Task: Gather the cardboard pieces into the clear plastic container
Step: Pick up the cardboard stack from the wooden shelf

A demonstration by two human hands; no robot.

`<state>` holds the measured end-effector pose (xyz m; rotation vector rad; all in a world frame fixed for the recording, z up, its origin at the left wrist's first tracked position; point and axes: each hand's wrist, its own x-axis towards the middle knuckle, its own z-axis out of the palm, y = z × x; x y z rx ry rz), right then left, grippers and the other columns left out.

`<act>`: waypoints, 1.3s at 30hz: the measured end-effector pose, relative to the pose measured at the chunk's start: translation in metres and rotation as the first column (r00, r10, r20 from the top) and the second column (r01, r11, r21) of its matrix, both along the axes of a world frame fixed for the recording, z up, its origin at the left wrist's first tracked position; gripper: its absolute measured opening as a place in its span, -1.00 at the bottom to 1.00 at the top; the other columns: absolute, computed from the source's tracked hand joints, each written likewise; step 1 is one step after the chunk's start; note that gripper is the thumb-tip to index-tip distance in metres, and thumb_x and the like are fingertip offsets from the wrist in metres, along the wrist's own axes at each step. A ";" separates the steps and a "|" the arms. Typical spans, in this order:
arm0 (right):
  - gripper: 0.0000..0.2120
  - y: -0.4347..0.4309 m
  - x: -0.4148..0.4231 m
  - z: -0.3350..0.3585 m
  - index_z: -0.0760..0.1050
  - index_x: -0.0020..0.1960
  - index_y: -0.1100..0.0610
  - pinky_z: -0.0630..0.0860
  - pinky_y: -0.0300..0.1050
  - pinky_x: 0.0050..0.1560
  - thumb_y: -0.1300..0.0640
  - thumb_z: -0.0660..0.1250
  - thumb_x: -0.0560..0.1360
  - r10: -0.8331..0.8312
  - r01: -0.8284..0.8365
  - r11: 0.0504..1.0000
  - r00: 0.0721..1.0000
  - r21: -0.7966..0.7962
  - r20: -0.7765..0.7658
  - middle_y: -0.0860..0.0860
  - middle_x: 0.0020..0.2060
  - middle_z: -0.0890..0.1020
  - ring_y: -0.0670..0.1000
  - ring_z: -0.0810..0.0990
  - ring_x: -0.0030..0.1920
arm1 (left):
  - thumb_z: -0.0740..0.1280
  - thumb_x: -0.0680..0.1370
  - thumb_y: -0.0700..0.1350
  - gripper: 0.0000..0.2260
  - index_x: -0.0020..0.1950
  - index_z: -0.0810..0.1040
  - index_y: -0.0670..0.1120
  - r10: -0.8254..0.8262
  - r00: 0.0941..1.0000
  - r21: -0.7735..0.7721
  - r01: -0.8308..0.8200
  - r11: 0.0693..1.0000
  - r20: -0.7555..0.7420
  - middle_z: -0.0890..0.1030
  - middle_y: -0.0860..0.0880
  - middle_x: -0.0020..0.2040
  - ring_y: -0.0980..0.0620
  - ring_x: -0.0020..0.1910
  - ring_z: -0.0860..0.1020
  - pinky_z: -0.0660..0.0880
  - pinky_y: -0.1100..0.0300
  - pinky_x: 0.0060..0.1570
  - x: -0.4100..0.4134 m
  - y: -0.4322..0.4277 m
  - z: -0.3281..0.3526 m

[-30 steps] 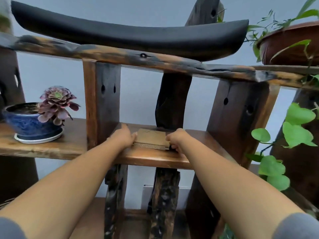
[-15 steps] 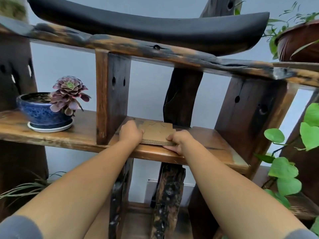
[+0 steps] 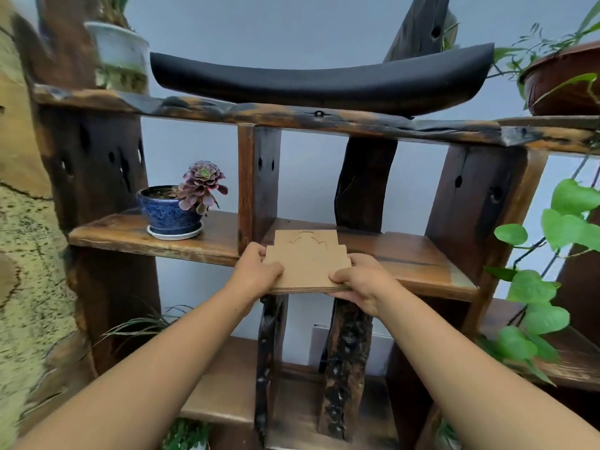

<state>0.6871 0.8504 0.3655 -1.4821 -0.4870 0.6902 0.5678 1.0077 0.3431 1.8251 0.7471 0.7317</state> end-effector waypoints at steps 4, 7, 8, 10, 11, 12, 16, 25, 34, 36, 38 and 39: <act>-0.62 -0.003 -0.055 -0.027 0.42 0.29 0.20 0.67 0.01 -0.06 0.46 0.24 0.51 0.114 -0.115 0.993 0.993 0.009 0.009 0.14 0.17 0.60 0.14 0.65 0.10 | 0.29 0.56 -0.17 -0.68 0.26 0.31 0.06 0.032 0.998 -0.168 -0.023 0.985 0.049 0.61 -0.15 0.07 -0.05 -0.27 0.71 0.59 0.19 -0.45 -0.082 -0.023 -0.028; -0.65 -0.005 -0.096 -0.058 0.45 0.22 0.15 0.67 0.05 0.01 0.41 0.30 0.49 0.205 -0.187 0.974 0.968 -0.123 0.146 0.10 0.15 0.62 0.11 0.64 0.10 | 0.34 0.56 -0.17 -0.64 0.30 0.30 0.00 0.096 0.995 -0.219 -0.090 0.972 0.019 0.61 -0.11 0.10 -0.04 -0.30 0.73 0.63 0.18 -0.42 -0.145 -0.046 -0.062; -0.66 -0.008 -0.112 -0.071 0.44 0.19 0.12 0.66 0.08 0.04 0.40 0.31 0.48 0.246 -0.216 0.962 0.951 -0.168 0.188 0.08 0.14 0.62 0.10 0.62 0.11 | 0.34 0.57 -0.16 -0.66 0.29 0.33 -0.06 0.122 0.992 -0.191 -0.123 0.974 -0.015 0.60 -0.11 0.09 -0.03 -0.33 0.71 0.64 0.18 -0.42 -0.166 -0.058 -0.075; -0.65 -0.015 -0.142 -0.099 0.43 0.15 0.01 0.62 0.11 0.12 0.34 0.35 0.46 0.341 -0.265 0.928 0.887 -0.262 0.310 -0.01 0.09 0.61 0.05 0.59 0.12 | 0.32 0.60 -0.14 -0.75 0.24 0.38 -0.13 0.194 0.975 -0.110 -0.206 0.972 -0.104 0.62 -0.11 -0.04 0.03 -0.43 0.64 0.58 0.21 -0.50 -0.204 -0.085 -0.099; -0.64 -0.019 -0.157 -0.112 0.43 0.13 -0.03 0.60 0.09 0.13 0.31 0.36 0.44 0.387 -0.282 0.908 0.846 -0.309 0.367 -0.04 0.07 0.61 0.03 0.58 0.11 | 0.30 0.61 -0.14 -0.78 0.21 0.39 -0.15 0.233 0.961 -0.080 -0.247 0.966 -0.150 0.61 -0.11 -0.15 0.04 -0.47 0.60 0.55 0.21 -0.53 -0.221 -0.098 -0.111; -0.64 -0.025 -0.175 -0.124 0.44 0.14 -0.04 0.58 0.06 0.13 0.28 0.37 0.43 0.433 -0.303 0.887 0.806 -0.348 0.403 -0.04 0.07 0.61 0.02 0.57 0.10 | 0.28 0.62 -0.15 -0.81 0.19 0.39 -0.18 0.272 0.943 -0.069 -0.289 0.955 -0.191 0.59 -0.11 -0.23 0.03 -0.49 0.56 0.56 0.16 -0.52 -0.241 -0.113 -0.124; -0.57 -0.048 -0.248 -0.169 0.42 0.20 -0.07 0.64 0.13 0.03 0.31 0.31 0.44 0.653 -0.517 0.749 0.679 -0.414 0.334 -0.05 0.02 0.60 0.06 0.66 0.02 | 0.30 0.61 -0.12 -0.76 0.17 0.41 -0.26 0.457 0.835 -0.107 -0.508 0.855 -0.308 0.58 -0.26 -0.15 -0.14 -0.34 0.57 0.60 -0.08 -0.24 -0.323 -0.177 -0.156; -0.73 -0.103 -0.450 -0.220 0.44 0.12 -0.03 0.61 0.09 0.07 0.16 0.34 0.44 0.927 -0.740 0.347 0.176 -0.576 0.333 -0.02 -0.02 0.66 0.14 0.68 0.02 | 0.28 0.60 -0.01 -0.80 0.15 0.42 -0.07 0.712 0.473 -0.053 -0.849 0.525 -0.520 0.66 -0.08 -0.15 -0.05 -0.22 0.68 0.66 0.00 -0.16 -0.520 -0.332 -0.198; -0.63 -0.143 -0.678 -0.240 0.40 0.19 0.08 0.50 -0.06 -0.04 0.00 0.33 0.43 0.808 -0.673 0.146 -0.342 -0.725 0.480 0.13 -0.02 0.69 0.18 0.63 0.04 | 0.28 0.58 0.06 -0.77 0.08 0.42 -0.08 0.839 0.101 -0.085 -0.994 0.065 -0.535 0.67 -0.05 -0.12 -0.01 -0.21 0.68 0.65 -0.05 -0.08 -0.694 -0.444 -0.243; -0.64 -0.151 -0.703 -0.239 0.40 0.17 0.13 0.50 -0.03 0.00 0.00 0.34 0.44 0.801 -0.657 0.136 -0.368 -0.742 0.473 0.16 0.01 0.67 0.21 0.61 0.07 | 0.28 0.58 0.06 -0.74 0.13 0.41 -0.09 0.845 0.054 -0.072 -0.997 0.019 -0.531 0.66 -0.08 -0.03 -0.07 -0.09 0.66 0.63 -0.07 -0.04 -0.712 -0.455 -0.247; -0.65 -0.167 -0.742 -0.244 0.41 0.13 0.16 0.54 0.00 0.02 0.00 0.36 0.45 0.778 -0.641 0.099 -0.427 -0.761 0.461 0.16 0.00 0.66 0.21 0.61 0.05 | 0.28 0.58 0.07 -0.70 0.19 0.39 -0.09 0.843 -0.006 -0.094 -0.993 -0.067 -0.538 0.64 -0.11 0.04 -0.13 -0.02 0.64 0.61 -0.08 0.00 -0.738 -0.477 -0.255; -0.66 -0.175 -0.759 -0.244 0.43 0.12 0.16 0.56 0.03 0.03 0.00 0.36 0.45 0.759 -0.637 0.083 -0.458 -0.767 0.462 0.15 -0.01 0.66 0.19 0.62 0.03 | 0.27 0.59 0.08 -0.68 0.21 0.38 -0.10 0.843 -0.032 -0.110 -0.988 -0.107 -0.537 0.64 -0.13 0.05 -0.15 -0.01 0.63 0.61 -0.09 0.02 -0.748 -0.489 -0.258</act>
